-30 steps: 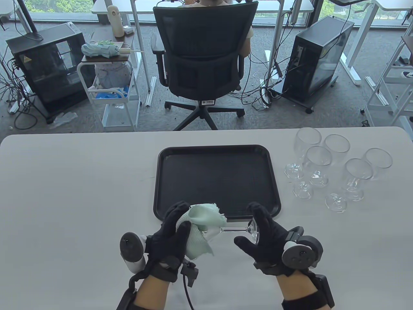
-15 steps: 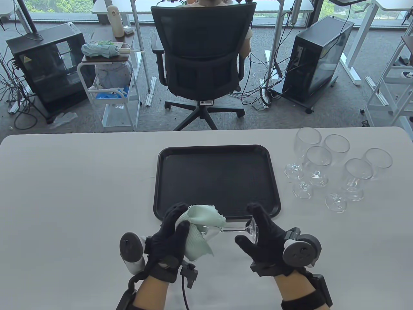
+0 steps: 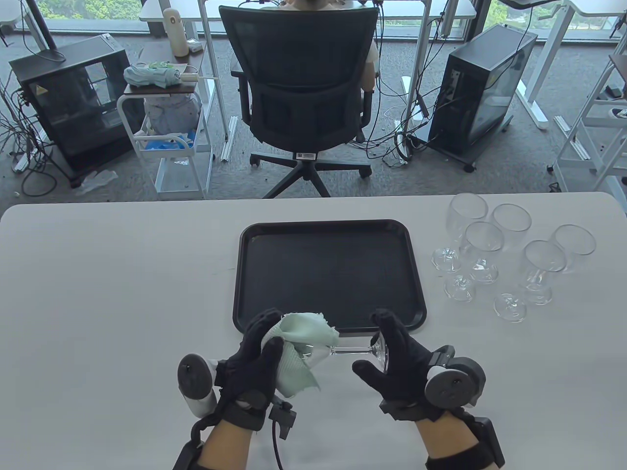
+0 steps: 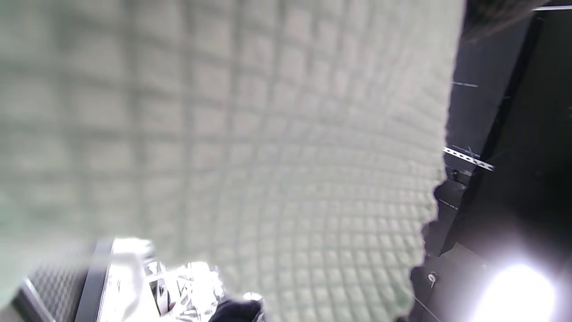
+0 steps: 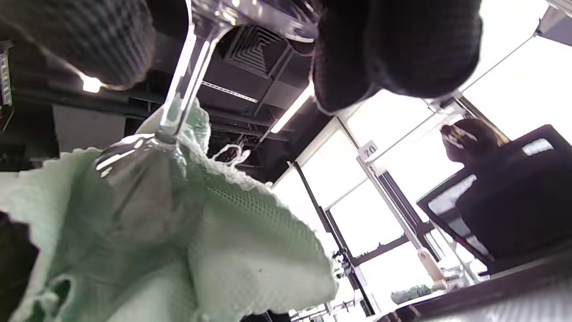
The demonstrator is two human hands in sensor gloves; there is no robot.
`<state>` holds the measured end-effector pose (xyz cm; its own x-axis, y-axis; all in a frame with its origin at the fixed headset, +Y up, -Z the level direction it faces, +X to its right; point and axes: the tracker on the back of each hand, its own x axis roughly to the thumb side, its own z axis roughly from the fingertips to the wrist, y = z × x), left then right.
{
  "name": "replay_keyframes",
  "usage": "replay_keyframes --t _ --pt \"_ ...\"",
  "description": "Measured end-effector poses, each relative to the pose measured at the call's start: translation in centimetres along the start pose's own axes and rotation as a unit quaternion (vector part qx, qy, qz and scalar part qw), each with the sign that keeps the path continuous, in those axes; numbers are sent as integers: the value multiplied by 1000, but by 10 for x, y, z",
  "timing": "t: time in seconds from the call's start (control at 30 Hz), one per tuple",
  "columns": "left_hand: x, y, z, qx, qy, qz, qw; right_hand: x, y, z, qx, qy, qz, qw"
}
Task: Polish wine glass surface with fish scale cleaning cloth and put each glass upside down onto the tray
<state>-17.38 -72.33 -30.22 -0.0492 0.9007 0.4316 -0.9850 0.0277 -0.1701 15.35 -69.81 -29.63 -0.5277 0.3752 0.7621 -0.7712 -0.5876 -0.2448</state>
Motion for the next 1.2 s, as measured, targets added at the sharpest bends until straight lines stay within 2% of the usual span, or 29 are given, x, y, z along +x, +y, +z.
replay_keyframes --t 0.07,0.13,0.17,0.2,0.23,0.33,0.4,0.47,0.53,0.57,0.63,0.67,0.7,0.77,0.83,0.9,0.93,1.03,1.1,1.13,1.17,1.2 --pt "1 -1 0 0 -7 -11 1000 -4 1 1 -12 32 -42 999" --pt "2 -4 0 -2 -25 -20 999 -11 4 1 -3 116 -120 986" --pt "3 -5 0 0 -41 -31 999 -15 6 2 16 178 -164 970" --pt "5 -5 0 5 -49 -48 998 -17 7 4 37 212 -209 954" --pt "5 -5 -1 6 -53 -57 997 -17 7 4 41 203 -222 953" --pt "4 -2 -1 12 -37 -52 998 -12 6 2 23 111 -114 987" --pt "2 1 -1 13 -23 -25 999 -6 4 0 22 36 -55 998" --pt "-1 2 0 3 -12 -6 1000 -1 3 -2 2 -1 -4 1000" --pt "0 1 0 10 -17 -12 1000 -4 3 -2 -8 29 -44 999" --pt "1 -1 1 7 -20 -15 1000 -6 4 -2 -11 65 -83 994" --pt "2 -3 1 3 -43 -25 999 -13 7 0 7 165 -164 972" --pt "3 -2 1 11 -43 -42 998 -15 9 1 38 211 -201 956" --pt "2 -1 1 13 -36 -47 998 -15 9 1 56 206 -210 954" --pt "1 -1 0 4 -35 -31 999 -10 6 1 45 149 -134 979" --pt "-2 1 0 14 -28 -13 999 -2 2 -2 38 49 -61 996" --pt "-3 0 1 6 -20 12 1000 4 -2 -3 2 -9 5 1000" --pt "-3 -1 1 6 -23 18 1000 5 -3 -3 -5 -10 11 1000" --pt "-1 -4 2 10 -28 2 1000 1 -2 -1 -10 60 -71 996" --pt "1 -5 2 9 -38 -14 999 -9 0 -1 19 167 -149 974" --pt "1 -4 2 7 -39 -23 999 -14 -1 -2 48 213 -208 953" --pt "1 -4 1 6 -39 -21 999 -15 -4 -3 61 214 -235 946" --pt "2 -4 0 7 -38 -19 999 -16 -9 -4 45 217 -207 953"
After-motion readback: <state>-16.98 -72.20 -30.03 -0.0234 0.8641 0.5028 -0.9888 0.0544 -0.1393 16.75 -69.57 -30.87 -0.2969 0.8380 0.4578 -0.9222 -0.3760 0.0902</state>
